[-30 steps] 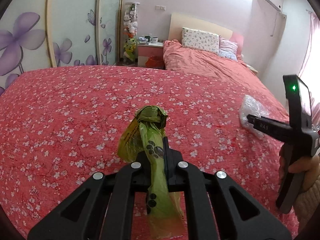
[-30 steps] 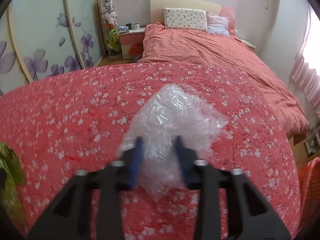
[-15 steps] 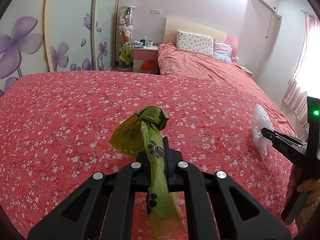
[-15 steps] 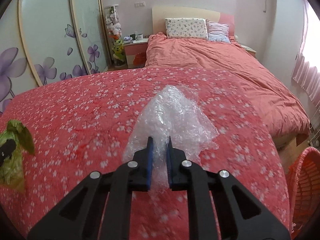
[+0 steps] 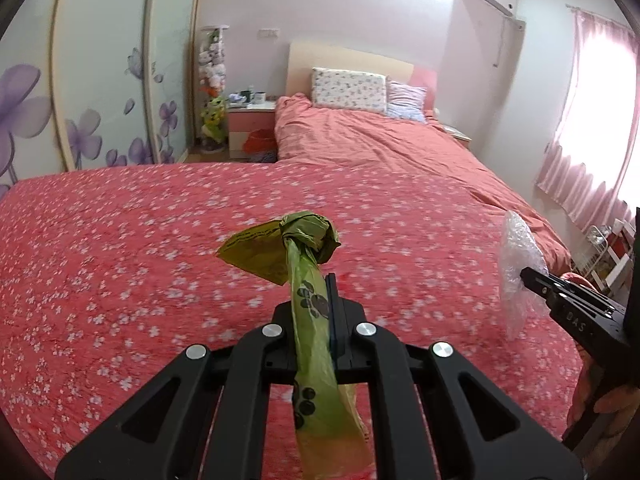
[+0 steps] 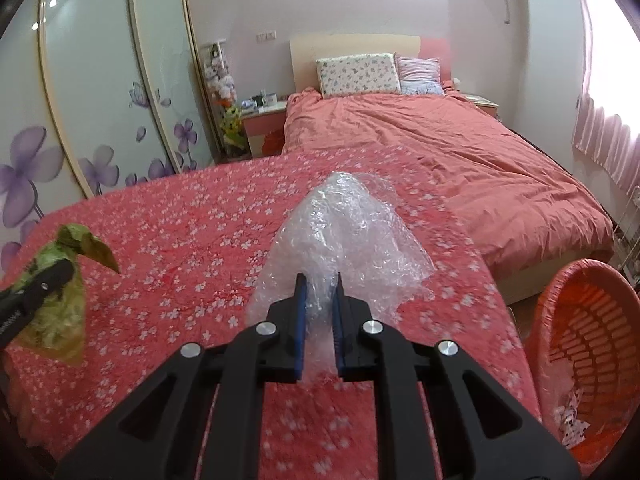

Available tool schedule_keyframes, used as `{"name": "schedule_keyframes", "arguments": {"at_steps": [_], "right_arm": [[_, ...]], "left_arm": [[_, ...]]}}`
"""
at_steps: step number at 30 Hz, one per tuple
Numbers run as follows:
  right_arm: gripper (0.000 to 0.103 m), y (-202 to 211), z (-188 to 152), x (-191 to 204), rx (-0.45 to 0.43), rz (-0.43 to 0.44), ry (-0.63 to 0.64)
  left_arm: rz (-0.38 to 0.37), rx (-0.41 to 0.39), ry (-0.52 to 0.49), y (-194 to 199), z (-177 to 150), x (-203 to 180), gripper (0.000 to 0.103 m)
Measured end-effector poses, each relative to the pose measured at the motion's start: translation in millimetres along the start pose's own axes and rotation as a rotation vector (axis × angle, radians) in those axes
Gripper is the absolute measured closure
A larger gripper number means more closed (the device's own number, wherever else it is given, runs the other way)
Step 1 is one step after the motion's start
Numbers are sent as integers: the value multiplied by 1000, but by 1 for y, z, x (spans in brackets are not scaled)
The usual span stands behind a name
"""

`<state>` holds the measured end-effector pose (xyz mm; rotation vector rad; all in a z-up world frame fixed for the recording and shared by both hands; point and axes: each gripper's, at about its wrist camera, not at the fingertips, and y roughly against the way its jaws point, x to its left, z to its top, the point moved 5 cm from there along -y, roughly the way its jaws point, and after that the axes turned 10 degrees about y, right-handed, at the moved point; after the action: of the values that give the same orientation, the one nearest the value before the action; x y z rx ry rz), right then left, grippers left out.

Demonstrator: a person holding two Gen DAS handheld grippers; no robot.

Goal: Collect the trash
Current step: 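Carry the held yellow-green bag and bubble bag over the orange basket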

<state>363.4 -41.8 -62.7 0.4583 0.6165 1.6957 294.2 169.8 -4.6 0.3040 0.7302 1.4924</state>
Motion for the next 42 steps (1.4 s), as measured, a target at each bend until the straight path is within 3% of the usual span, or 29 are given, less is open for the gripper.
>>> {"name": "schedule_keyframes", "arguments": {"at_steps": [21,42], "right_arm": [[91,100,-35,-65,-100,-69,-80],[91,148,-92,-170,-121,-229,-201]], "left_arm": [[-192,3,-132,21,-23,-118,96],[-398,99,-235,11,-77,-236,96]]}}
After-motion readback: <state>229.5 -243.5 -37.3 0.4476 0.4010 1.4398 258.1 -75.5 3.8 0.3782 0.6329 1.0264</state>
